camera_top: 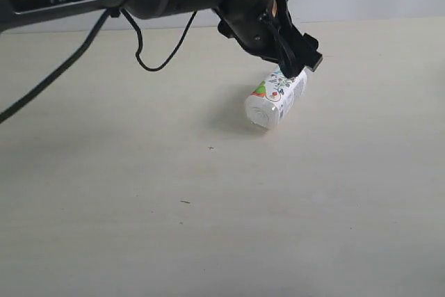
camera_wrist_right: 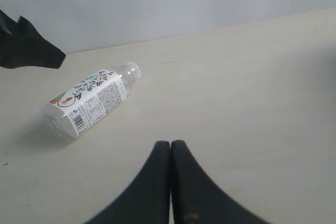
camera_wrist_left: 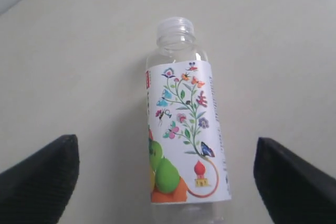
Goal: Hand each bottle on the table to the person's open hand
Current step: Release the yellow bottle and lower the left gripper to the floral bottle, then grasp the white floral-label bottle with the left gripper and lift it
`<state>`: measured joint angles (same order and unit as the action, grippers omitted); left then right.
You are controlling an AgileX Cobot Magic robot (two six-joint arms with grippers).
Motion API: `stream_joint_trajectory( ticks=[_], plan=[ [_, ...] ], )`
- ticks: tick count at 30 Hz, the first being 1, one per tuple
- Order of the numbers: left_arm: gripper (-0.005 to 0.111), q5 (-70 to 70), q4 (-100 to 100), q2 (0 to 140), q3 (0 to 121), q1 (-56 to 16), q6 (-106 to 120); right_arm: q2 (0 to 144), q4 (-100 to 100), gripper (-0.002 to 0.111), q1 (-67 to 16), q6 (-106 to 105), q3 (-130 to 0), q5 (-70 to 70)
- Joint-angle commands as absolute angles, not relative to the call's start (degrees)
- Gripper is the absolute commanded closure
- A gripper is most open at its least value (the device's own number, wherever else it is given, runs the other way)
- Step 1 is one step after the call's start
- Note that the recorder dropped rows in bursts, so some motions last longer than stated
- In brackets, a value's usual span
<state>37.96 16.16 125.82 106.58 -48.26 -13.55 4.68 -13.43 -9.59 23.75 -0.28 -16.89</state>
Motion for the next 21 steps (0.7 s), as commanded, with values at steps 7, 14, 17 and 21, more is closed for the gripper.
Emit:
stream_joint_trajectory(
  ticks=[7, 14, 17, 21],
  plan=[
    [0.007, 28.32, 16.79, 132.26, 106.61, -47.38, -15.63, 5.11, -13.45, 0.108, -9.30, 23.61, 0.00, -16.25],
    [0.007, 26.87, 16.79, 134.94, 106.61, -47.38, -15.44, 5.11, -13.45, 0.108, -9.30, 23.61, 0.00, -16.35],
    [0.007, 26.77, 16.88, 135.86, 106.61, -47.25, -15.44, 5.11, -13.45, 0.108, -9.30, 23.61, 0.00, -16.35],
    [0.007, 26.77, 16.92, 137.05, 106.61, -47.25, -15.44, 5.11, -13.45, 0.108, -9.30, 23.61, 0.00, -16.35]
  ],
)
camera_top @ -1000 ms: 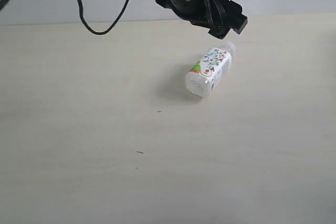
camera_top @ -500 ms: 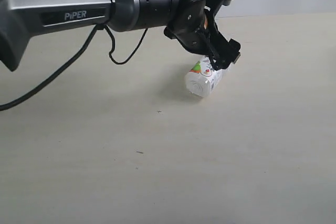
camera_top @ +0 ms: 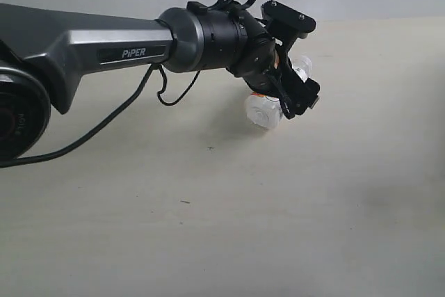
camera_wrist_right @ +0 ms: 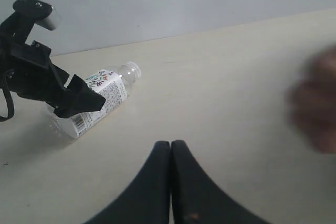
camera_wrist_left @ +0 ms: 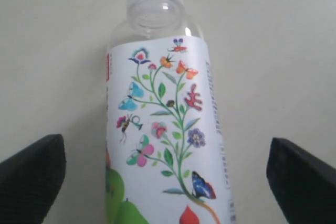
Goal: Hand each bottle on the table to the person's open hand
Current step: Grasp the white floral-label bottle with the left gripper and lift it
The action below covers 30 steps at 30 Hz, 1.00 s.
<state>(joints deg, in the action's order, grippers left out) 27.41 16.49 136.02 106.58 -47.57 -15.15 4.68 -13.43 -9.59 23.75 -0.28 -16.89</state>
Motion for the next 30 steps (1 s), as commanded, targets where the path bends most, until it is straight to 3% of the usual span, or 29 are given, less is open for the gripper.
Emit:
stream_joint_trajectory(
  ticks=[1, 17, 21, 23, 26, 30],
  plan=[
    [0.007, 26.77, 16.92, 137.35, 106.61, -47.25, -15.44, 5.11, -13.45, 0.108, -9.30, 23.61, 0.00, -16.35],
    [0.011, 27.75, 16.92, 138.35, 106.61, -47.25, -15.29, 5.11, -13.45, 0.108, -9.30, 23.61, 0.00, -16.35],
    [0.039, 28.36, 16.92, 138.35, 106.61, -47.25, -15.29, 5.11, -13.45, 0.108, -9.30, 23.61, 0.00, -16.35],
    [0.061, 28.35, 16.92, 138.35, 106.61, -47.25, -15.29, 5.11, -13.45, 0.108, -9.30, 23.61, 0.00, -16.35],
    [0.102, 28.51, 17.02, 138.24, 106.61, -47.25, -15.29, 5.11, -13.45, 0.108, -9.30, 23.61, 0.00, -16.35],
    [0.106, 29.75, 17.41, 137.16, 106.61, -47.25, -15.20, 5.11, -13.45, 0.108, -9.30, 23.61, 0.00, -16.35]
  ],
)
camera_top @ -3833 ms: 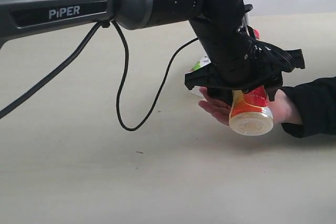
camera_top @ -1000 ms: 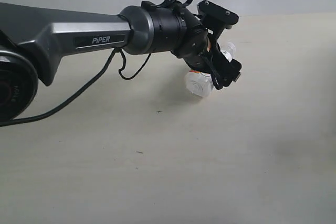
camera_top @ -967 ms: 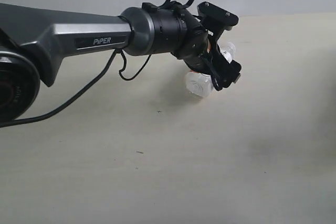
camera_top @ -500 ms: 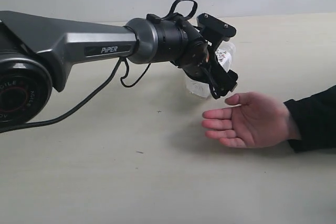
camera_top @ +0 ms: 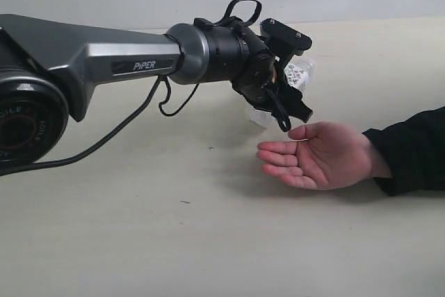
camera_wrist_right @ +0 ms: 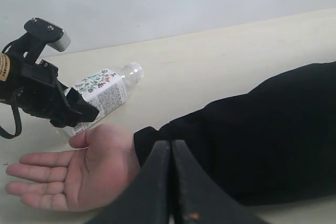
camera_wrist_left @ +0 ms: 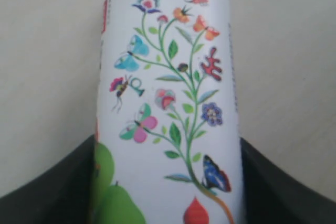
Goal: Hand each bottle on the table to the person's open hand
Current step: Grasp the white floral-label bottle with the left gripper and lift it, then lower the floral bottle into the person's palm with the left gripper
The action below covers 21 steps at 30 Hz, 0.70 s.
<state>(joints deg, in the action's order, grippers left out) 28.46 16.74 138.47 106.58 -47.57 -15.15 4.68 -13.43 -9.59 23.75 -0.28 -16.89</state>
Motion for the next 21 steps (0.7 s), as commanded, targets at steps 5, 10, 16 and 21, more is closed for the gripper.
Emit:
stream_joint_trajectory(
  ticks=[5, 10, 16, 21],
  plan=[
    [0.107, 32.69, 17.44, 132.70, 106.61, -47.59, -15.98, 5.11, -13.45, 0.108, -9.30, 23.61, 0.00, -16.35],
    [0.107, 38.04, 17.81, 129.08, 106.61, -49.13, -18.24, 5.11, -13.45, 0.108, -9.30, 23.61, 0.00, -16.35],
    [0.107, 45.38, 19.80, 125.74, 106.61, -52.75, -25.94, 5.11, -13.45, 0.108, -9.30, 23.61, 0.00, -16.35],
    [0.107, 49.98, 23.03, 123.93, 106.61, -56.61, -40.69, 5.11, -13.45, 0.108, -9.30, 23.61, 0.00, -16.35]
  ],
)
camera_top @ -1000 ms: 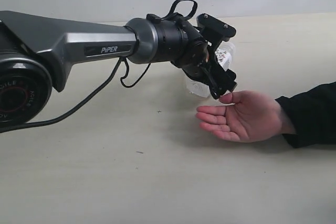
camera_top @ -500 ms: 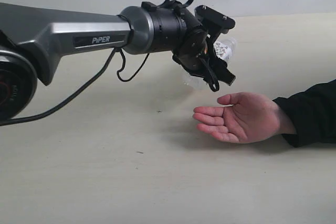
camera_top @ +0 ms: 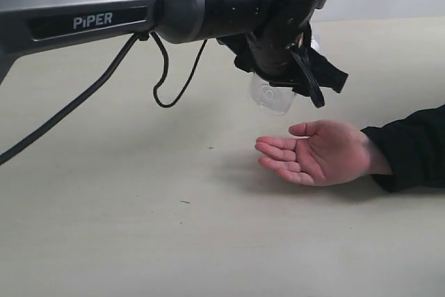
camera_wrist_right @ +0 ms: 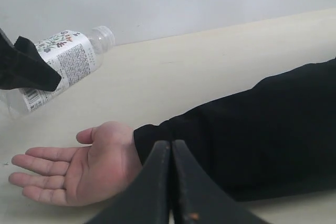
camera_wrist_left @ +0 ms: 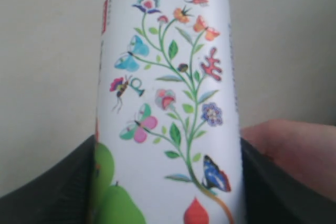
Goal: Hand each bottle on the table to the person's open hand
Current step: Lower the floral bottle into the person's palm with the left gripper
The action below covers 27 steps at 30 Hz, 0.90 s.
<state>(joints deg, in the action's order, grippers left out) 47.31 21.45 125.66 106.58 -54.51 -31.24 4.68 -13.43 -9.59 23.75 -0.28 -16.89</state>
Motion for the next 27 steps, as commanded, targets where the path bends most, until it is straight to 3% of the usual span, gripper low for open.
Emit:
stream_joint_trajectory(
  ticks=[1, 16, 27],
  plan=[
    [0.107, 50.61, 23.03, 123.77, 106.61, -56.92, -42.83, 5.11, -13.45, 0.108, -9.30, 23.61, 0.00, -16.35],
    [0.107, 50.89, 25.15, 123.79, 106.61, -64.31, -65.28, 5.11, -13.45, 0.108, -9.30, 23.61, 0.00, -16.20],
    [0.105, 50.24, 27.51, 127.71, 106.61, -65.21, -69.60, 5.11, -13.45, 0.108, -9.30, 23.61, 0.00, -16.20]
  ],
)
